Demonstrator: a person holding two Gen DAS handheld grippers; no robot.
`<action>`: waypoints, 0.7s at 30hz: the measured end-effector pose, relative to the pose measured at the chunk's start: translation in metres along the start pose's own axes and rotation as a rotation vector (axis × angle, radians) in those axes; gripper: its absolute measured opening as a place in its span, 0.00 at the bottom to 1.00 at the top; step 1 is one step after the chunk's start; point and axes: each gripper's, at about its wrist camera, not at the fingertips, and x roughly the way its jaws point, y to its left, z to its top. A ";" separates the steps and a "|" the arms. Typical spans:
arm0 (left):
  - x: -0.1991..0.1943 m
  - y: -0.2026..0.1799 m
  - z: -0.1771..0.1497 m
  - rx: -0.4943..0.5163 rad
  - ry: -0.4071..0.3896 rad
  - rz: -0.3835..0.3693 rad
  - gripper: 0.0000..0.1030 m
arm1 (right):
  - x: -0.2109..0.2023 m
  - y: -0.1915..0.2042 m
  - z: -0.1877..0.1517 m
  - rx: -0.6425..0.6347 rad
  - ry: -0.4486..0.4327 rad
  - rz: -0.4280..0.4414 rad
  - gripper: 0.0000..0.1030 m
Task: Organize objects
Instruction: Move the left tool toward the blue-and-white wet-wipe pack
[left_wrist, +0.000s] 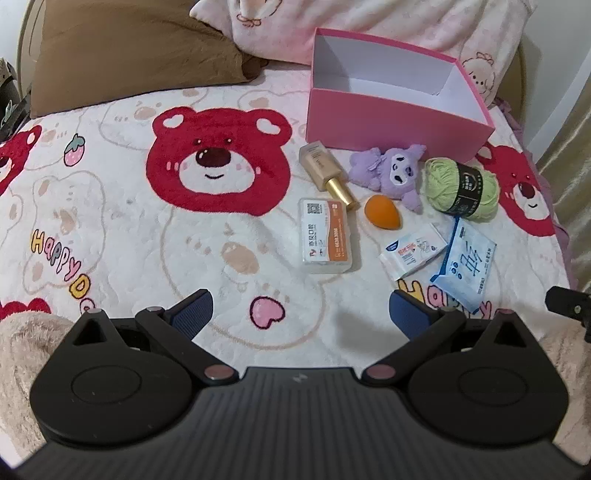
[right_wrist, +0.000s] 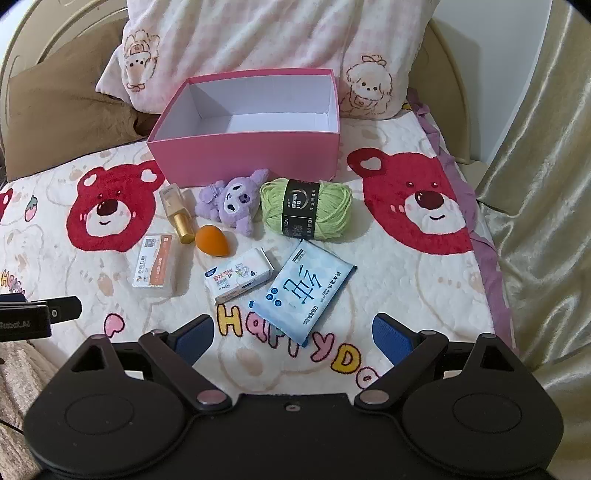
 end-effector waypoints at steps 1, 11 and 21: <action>-0.001 0.000 0.000 0.008 -0.007 -0.001 1.00 | 0.000 0.000 0.000 -0.001 0.001 -0.002 0.92; -0.015 -0.014 0.001 0.066 -0.055 -0.035 1.00 | 0.004 -0.002 -0.001 -0.008 0.009 -0.023 0.92; 0.001 -0.002 -0.001 -0.004 0.029 -0.044 1.00 | 0.010 0.002 -0.002 -0.011 0.021 -0.020 0.92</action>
